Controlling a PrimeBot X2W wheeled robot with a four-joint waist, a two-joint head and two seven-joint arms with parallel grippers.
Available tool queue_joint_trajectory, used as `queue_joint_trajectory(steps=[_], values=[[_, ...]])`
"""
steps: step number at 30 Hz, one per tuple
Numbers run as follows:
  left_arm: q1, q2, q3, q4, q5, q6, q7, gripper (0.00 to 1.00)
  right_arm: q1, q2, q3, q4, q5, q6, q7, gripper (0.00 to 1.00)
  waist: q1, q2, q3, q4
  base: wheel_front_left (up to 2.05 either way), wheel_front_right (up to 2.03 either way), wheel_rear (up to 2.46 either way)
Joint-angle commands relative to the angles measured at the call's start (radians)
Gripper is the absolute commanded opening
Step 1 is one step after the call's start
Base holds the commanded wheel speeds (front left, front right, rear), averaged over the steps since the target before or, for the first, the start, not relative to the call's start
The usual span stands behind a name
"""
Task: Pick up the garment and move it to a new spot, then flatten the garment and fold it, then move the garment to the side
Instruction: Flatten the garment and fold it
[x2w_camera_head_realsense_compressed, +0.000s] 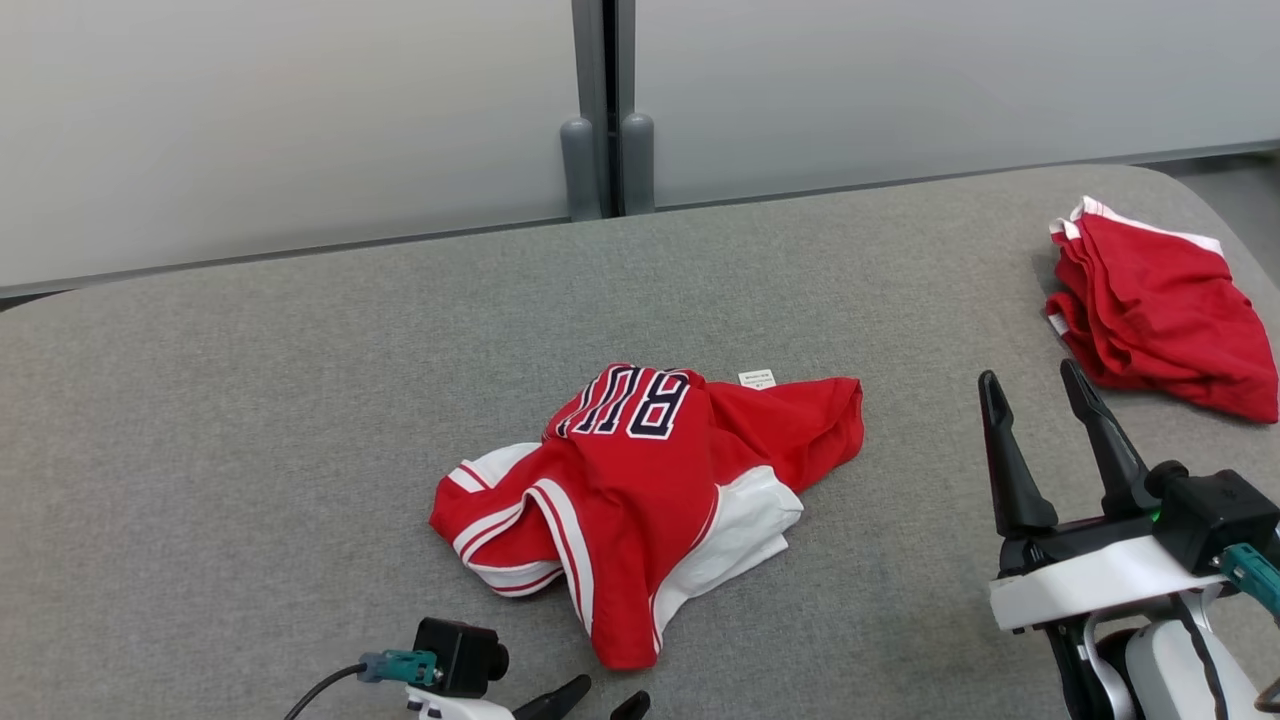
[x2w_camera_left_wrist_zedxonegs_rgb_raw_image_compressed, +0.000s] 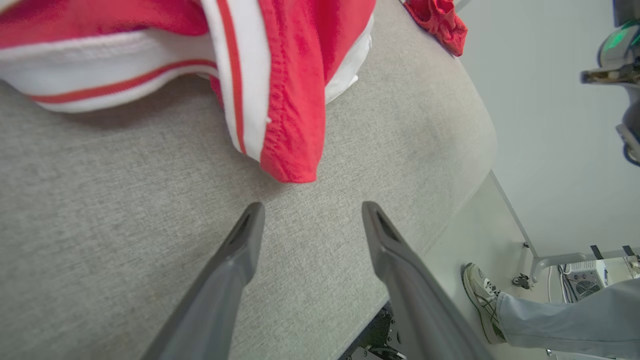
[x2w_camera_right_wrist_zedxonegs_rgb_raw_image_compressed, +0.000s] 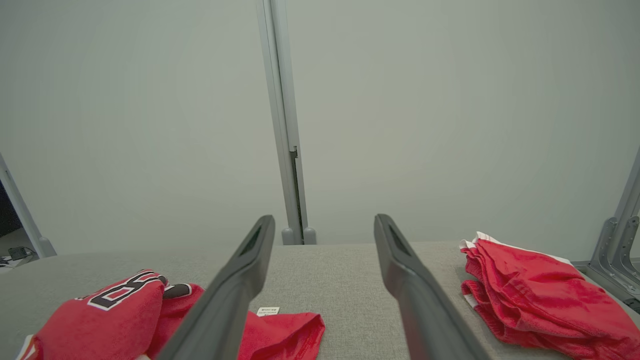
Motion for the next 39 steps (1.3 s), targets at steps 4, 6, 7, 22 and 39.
queue_joint_trajectory(steps=[4,6,7,22,39], values=[[-0.067,0.001,-0.049,0.064,-0.04,-0.008,-0.016,1.0,-0.031,0.004,-0.001,-0.008,-0.01,0.0,-0.005,1.0,0.0,0.0,0.047,-0.045,0.0,0.0,0.0],[-0.091,-0.001,-0.066,0.085,-0.061,-0.008,-0.032,1.0,-0.037,0.007,-0.002,-0.009,-0.013,0.0,-0.005,1.0,0.0,0.0,0.055,-0.057,0.0,0.0,0.0],[-0.102,0.001,-0.078,0.095,-0.069,-0.008,-0.038,1.0,-0.039,0.008,-0.004,-0.009,-0.014,0.0,-0.005,1.0,0.0,0.0,0.058,-0.063,0.0,0.0,0.0],[-0.185,0.021,-0.125,0.186,-0.101,-0.009,-0.175,0.0,-0.028,0.02,-0.018,-0.008,-0.023,0.0,-0.005,1.0,0.0,0.0,0.051,-0.06,0.0,0.0,0.0],[-0.198,0.222,-0.086,0.035,-0.131,0.009,-0.101,0.0,-0.005,0.003,-0.031,0.01,-0.012,0.0,-0.005,1.0,0.0,0.0,-0.003,0.102,0.0,0.0,0.0]])
